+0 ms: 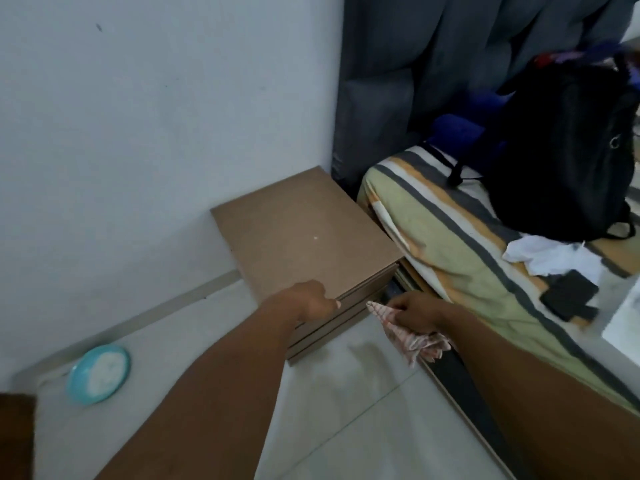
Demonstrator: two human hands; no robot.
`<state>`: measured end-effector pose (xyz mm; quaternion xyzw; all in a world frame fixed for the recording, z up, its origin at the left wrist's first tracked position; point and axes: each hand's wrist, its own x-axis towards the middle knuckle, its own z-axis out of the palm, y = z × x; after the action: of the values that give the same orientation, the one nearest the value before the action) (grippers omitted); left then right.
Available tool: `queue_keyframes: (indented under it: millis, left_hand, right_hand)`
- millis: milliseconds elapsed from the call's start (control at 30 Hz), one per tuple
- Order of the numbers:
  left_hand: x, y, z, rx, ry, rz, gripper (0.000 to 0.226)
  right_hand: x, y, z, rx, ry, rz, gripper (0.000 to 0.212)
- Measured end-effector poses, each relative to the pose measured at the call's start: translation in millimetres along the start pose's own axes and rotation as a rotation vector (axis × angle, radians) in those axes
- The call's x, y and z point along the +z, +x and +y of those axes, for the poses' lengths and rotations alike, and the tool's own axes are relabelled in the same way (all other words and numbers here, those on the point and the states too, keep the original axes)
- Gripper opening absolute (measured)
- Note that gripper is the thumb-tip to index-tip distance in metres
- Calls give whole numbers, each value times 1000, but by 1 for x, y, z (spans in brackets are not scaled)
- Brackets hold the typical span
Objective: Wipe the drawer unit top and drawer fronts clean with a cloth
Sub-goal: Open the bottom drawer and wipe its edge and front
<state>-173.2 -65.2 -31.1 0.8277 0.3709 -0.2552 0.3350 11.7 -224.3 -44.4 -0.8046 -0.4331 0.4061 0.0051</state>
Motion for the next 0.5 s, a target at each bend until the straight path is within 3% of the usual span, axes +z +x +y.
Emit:
queue_keyframes:
  millis: [267, 500]
  left_hand:
    - [-33, -43, 38, -56, -84, 85, 70]
    - [-57, -14, 30, -127, 9, 66, 68]
  right_hand:
    - [-70, -32, -11, -45, -45, 63, 27]
    - [-105, 6, -22, -30, -67, 5, 30]
